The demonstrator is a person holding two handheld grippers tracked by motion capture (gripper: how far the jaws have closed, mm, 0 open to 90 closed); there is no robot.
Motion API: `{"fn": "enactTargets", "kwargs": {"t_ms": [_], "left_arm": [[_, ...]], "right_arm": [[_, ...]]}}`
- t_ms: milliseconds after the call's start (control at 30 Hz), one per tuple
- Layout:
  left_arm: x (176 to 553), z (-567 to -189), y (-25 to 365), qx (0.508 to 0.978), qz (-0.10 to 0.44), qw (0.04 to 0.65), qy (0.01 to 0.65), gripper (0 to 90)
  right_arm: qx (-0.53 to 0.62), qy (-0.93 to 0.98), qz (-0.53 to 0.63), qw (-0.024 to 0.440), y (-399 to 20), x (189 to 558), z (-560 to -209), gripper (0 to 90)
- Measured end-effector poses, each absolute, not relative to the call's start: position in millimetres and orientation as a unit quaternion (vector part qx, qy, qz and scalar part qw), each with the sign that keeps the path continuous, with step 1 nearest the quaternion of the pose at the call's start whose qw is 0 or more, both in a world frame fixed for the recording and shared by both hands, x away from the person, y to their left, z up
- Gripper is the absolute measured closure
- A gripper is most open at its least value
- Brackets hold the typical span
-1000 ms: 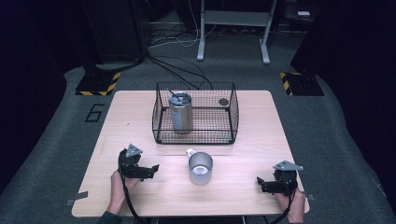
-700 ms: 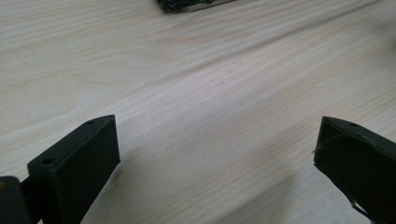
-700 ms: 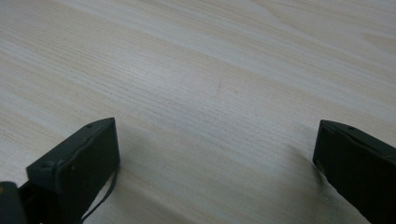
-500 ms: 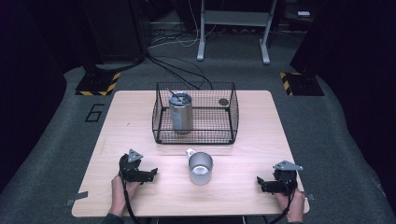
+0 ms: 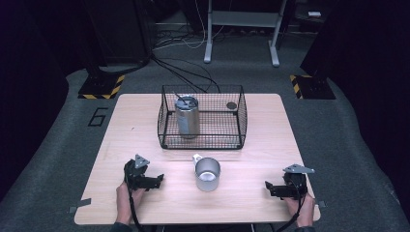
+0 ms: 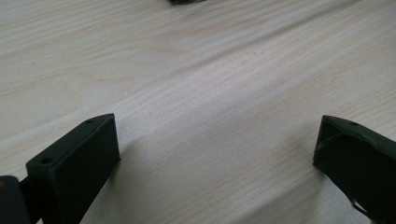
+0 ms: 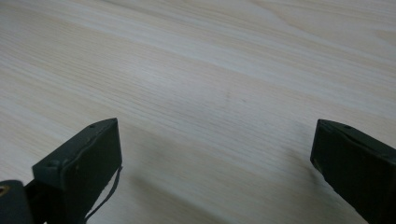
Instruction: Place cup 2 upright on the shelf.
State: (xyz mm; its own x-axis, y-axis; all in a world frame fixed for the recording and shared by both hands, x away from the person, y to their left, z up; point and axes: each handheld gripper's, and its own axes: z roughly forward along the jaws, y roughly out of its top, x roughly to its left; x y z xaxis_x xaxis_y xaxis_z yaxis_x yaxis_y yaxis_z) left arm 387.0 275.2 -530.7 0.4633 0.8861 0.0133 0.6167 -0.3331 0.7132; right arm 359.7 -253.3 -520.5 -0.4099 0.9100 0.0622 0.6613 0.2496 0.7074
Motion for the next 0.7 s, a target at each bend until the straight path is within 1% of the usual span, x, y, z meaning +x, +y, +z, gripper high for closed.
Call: {"fn": "enactTargets", "kwargs": {"t_ms": [133,167,233,333,433,500,533,567,700], "left_arm": [[386.9,-530.8,274.9,0.789,0.204,0.329,0.477,0.1],[386.9,-530.8,274.9,0.789,0.205,0.329,0.476,0.1],[387.0,-530.8,275.1,0.790,0.206,0.329,0.475,0.2],[386.5,-531.4,274.1,0.785,0.208,0.332,0.480,0.3],[386.3,-531.4,274.1,0.785,0.209,0.331,0.481,0.3],[386.2,-531.5,273.9,0.784,0.208,0.332,0.481,0.3],[386.2,-531.5,273.9,0.784,0.208,0.332,0.481,0.3],[386.3,-531.4,273.8,0.784,0.208,0.332,0.482,0.3],[386.5,-531.2,274.3,0.787,0.207,0.330,0.479,0.3]], "right_arm": [[0.496,0.778,0.344,0.173,-240.7,358.3,-512.2,2.4],[0.486,0.783,0.350,0.168,-231.2,355.8,-505.5,2.4],[0.476,0.787,0.353,0.169,-228.9,355.8,-503.2,2.4],[0.457,0.795,0.367,0.158,-212.1,352.4,-489.4,1.5],[0.441,0.805,0.368,0.152,-202.3,352.0,-483.9,0.4],[0.418,0.816,0.372,0.145,-186.2,350.1,-477.0,0.1],[0.418,0.816,0.372,0.145,-186.2,350.1,-477.0,0.1],[0.402,0.823,0.376,0.139,-175.0,348.6,-472.1,0.1],[0.385,0.828,0.387,0.127,-163.1,347.7,-466.5,0.0]]}}
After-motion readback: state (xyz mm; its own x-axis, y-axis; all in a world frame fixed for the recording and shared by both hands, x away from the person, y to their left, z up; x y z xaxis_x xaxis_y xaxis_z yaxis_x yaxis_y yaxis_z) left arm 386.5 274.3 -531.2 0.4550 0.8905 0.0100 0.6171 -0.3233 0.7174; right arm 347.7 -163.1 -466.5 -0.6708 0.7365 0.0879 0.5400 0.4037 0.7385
